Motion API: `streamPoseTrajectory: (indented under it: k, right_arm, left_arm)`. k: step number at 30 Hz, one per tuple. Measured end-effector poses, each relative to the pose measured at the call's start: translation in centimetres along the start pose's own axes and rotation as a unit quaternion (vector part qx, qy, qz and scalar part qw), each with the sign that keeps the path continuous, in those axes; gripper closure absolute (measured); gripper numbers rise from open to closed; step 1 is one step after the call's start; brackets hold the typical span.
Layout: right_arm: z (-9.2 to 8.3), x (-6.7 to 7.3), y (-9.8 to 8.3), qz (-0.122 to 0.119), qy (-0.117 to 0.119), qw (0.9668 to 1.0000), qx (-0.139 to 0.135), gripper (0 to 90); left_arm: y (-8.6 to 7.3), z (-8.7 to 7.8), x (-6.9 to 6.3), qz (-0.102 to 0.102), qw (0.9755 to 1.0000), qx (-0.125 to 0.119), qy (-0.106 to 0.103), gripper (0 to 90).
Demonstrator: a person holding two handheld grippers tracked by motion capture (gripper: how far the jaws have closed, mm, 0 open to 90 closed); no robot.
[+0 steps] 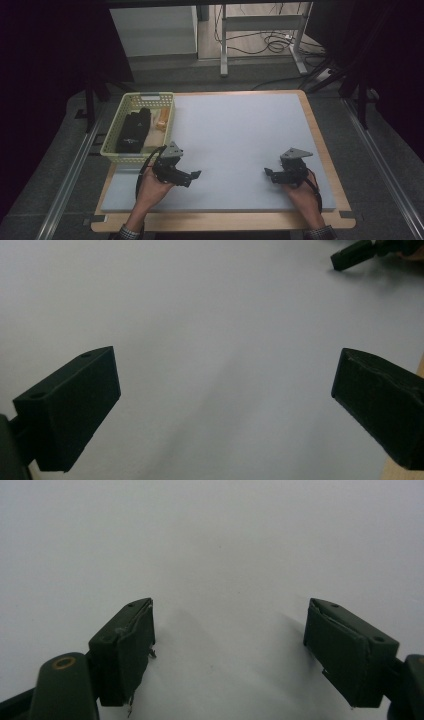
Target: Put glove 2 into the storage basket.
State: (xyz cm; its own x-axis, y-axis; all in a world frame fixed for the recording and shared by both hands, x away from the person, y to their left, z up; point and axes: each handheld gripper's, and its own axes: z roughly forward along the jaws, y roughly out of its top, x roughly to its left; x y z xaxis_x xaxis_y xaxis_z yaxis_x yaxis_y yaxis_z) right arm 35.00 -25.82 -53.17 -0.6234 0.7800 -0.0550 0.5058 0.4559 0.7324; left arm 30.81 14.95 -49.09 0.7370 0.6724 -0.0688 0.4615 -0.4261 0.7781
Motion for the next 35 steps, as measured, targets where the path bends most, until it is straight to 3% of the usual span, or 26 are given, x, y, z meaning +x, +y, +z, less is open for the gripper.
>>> streamPoseTrajectory:
  k: [10, 17, 22, 35]
  right_arm:
    - [0.0, 0.0, 0.0, 0.0, 0.0, 1.0, 0.0, 20.0]
    - [0.0, 0.0, 0.0, 0.0, -0.001, 1.0, 0.0, 19.7]
    - [0.0, 0.0, 0.0, 0.0, -0.001, 1.0, 0.0, 19.7]
    - [0.0, 0.0, 0.0, 0.001, -0.001, 1.0, 0.0, 19.7]
  left_arm:
    - [-3.4, 1.7, 0.0, -0.007, 0.9998, 0.02, 0.001, 0.0]
    - [-4.7, 2.4, -0.2, -0.005, 0.9992, 0.037, 0.01, 0.0]
    - [-5.2, 3.1, -0.4, 0.008, 0.9976, 0.065, 0.022, 0.0]
    - [-5.3, 3.0, -0.4, 0.005, 0.9976, 0.065, 0.022, 0.0]
